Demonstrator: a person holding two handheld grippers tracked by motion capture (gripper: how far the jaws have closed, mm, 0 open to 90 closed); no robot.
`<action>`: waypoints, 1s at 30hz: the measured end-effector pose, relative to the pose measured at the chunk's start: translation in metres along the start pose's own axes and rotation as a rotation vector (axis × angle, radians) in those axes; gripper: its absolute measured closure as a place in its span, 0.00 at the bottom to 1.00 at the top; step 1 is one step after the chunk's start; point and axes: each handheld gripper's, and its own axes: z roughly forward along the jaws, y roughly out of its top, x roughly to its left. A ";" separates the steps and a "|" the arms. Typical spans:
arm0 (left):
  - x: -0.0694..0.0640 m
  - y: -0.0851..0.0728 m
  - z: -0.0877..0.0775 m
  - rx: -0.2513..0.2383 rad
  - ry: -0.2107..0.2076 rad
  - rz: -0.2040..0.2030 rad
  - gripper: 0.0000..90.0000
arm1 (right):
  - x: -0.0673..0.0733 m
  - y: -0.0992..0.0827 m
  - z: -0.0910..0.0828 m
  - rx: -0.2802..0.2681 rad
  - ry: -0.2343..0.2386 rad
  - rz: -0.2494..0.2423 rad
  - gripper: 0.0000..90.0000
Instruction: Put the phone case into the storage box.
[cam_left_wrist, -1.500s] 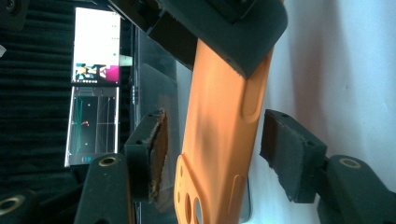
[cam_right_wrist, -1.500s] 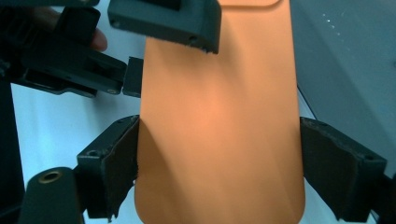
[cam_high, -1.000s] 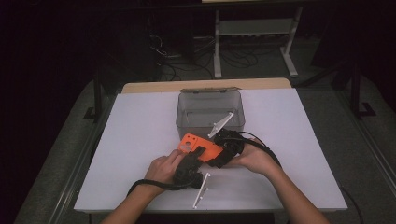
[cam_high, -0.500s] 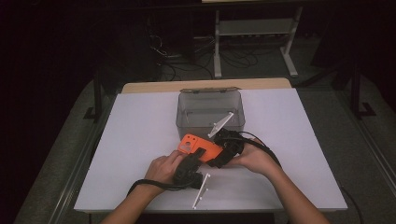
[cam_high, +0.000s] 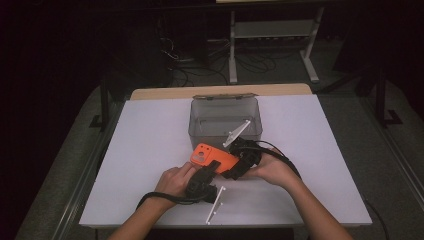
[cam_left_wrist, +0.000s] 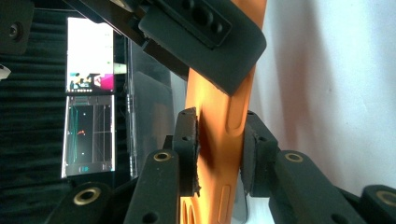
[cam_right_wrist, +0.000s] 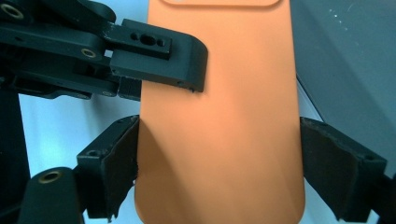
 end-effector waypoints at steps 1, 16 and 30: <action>0.000 0.000 0.000 -0.001 0.000 0.001 0.79 | 0.000 0.000 0.000 0.001 0.001 0.003 0.17; 0.001 0.001 -0.003 -0.007 0.017 0.041 0.86 | -0.004 -0.001 -0.003 -0.014 0.042 0.023 0.17; 0.002 0.003 -0.005 -0.017 0.036 0.063 0.89 | -0.011 -0.007 -0.004 -0.052 0.106 0.036 0.16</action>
